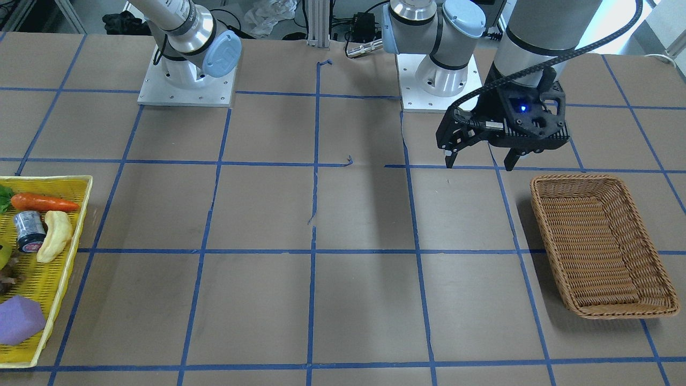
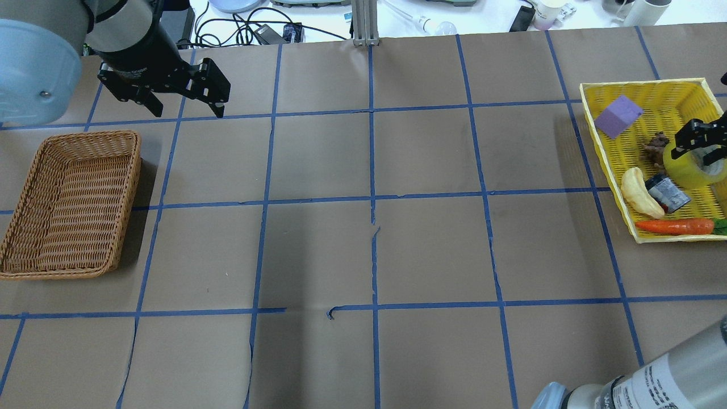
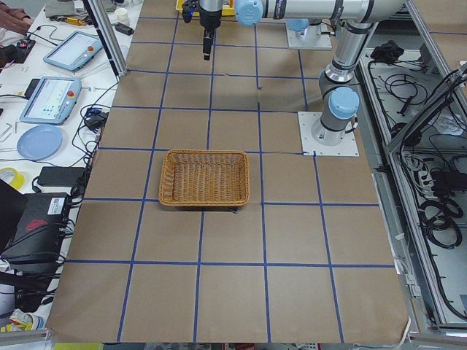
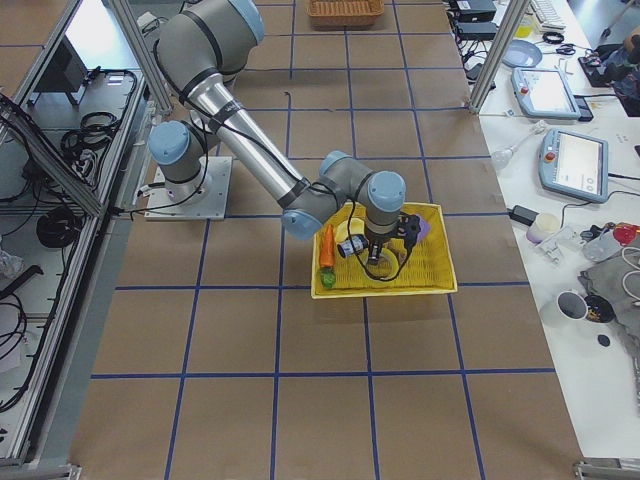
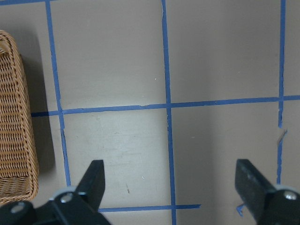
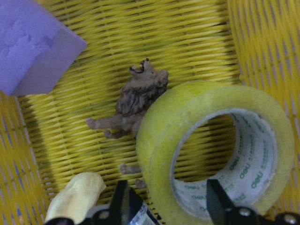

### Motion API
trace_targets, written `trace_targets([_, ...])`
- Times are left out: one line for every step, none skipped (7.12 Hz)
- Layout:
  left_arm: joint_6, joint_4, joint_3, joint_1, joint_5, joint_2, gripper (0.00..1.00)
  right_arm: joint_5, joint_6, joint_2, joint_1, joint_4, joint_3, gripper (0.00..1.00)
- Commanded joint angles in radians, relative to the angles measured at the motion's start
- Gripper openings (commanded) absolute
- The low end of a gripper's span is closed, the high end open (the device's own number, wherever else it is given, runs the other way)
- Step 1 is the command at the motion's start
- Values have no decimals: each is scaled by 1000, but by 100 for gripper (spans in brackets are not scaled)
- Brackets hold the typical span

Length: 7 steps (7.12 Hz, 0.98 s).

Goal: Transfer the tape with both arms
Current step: 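Lower the right gripper into the yellow basket onto the yellow tape roll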

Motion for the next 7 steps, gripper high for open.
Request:
trace_targets([0,0,-1,0,0,-1,100,2,-23,42,-1,-49,-11,26])
trace_targets([0,0,-1,-1,0,-1,100,21,-31,42,-1,-49,-9,18])
trace_targets([0,0,-1,-1,0,-1,100,22,-32,30,-1,-31,-12,4])
trace_targets([0,0,-1,0,0,-1,100,20,-19,12,9,-22,-21,1])
trace_targets([0,0,-1,-1,0,1,100,17,9,-57,52,26,-32,1])
trace_targets([0,0,-1,0,2,-1,100,-4,23,-111,127,105,-47,1])
trace_targets([2,0,1,0,2,-1,100,-58,41,-130,228,141,-57,1])
